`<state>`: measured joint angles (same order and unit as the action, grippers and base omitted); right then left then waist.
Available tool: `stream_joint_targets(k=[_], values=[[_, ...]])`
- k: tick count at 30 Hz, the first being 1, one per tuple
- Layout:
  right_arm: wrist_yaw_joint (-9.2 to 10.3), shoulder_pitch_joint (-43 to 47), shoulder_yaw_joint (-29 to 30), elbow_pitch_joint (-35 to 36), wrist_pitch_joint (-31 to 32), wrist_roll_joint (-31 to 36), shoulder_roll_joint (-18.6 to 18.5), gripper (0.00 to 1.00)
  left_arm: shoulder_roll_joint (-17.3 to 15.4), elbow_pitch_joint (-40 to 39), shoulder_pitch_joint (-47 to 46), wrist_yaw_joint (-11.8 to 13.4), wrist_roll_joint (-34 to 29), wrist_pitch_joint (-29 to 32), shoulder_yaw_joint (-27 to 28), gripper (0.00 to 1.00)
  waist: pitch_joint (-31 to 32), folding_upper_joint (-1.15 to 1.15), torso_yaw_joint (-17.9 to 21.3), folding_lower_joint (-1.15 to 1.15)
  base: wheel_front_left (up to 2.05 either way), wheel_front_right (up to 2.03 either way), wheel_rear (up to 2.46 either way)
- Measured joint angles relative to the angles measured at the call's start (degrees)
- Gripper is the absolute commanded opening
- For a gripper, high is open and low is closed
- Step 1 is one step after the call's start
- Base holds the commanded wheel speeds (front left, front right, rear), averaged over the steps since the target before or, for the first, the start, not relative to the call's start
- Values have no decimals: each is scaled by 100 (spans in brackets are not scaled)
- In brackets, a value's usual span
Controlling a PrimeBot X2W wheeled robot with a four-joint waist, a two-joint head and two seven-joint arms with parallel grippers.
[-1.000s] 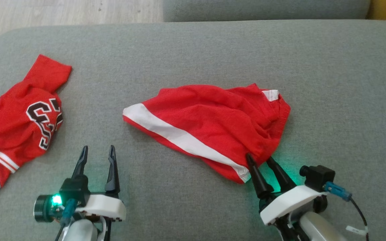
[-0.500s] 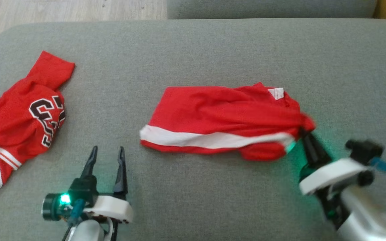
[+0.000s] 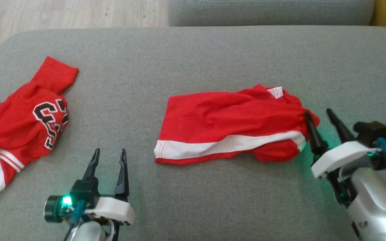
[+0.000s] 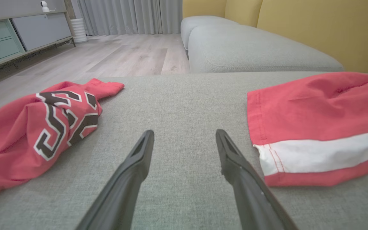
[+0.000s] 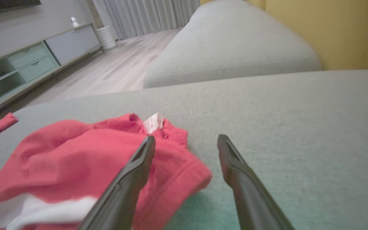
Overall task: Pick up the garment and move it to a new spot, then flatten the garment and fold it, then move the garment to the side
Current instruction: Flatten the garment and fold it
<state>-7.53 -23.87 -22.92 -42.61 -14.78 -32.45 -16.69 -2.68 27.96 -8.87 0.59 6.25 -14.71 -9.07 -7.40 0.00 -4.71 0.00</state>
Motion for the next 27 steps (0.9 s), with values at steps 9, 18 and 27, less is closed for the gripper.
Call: stream_joint_targets(k=[9,18,27], values=[[0,957,1806,1121,-1,1961,809,100,2,-145,227,25,-46,0,185,100,237,0,152,0,0,0,0],[0,1702,2019,1584,-1,2609,1291,100,0,-345,602,24,-90,0,214,100,598,0,228,-1,0,0,0],[0,1814,1940,1578,0,2644,1370,100,-1,-399,799,40,-8,0,149,100,673,0,307,-1,0,0,0]])
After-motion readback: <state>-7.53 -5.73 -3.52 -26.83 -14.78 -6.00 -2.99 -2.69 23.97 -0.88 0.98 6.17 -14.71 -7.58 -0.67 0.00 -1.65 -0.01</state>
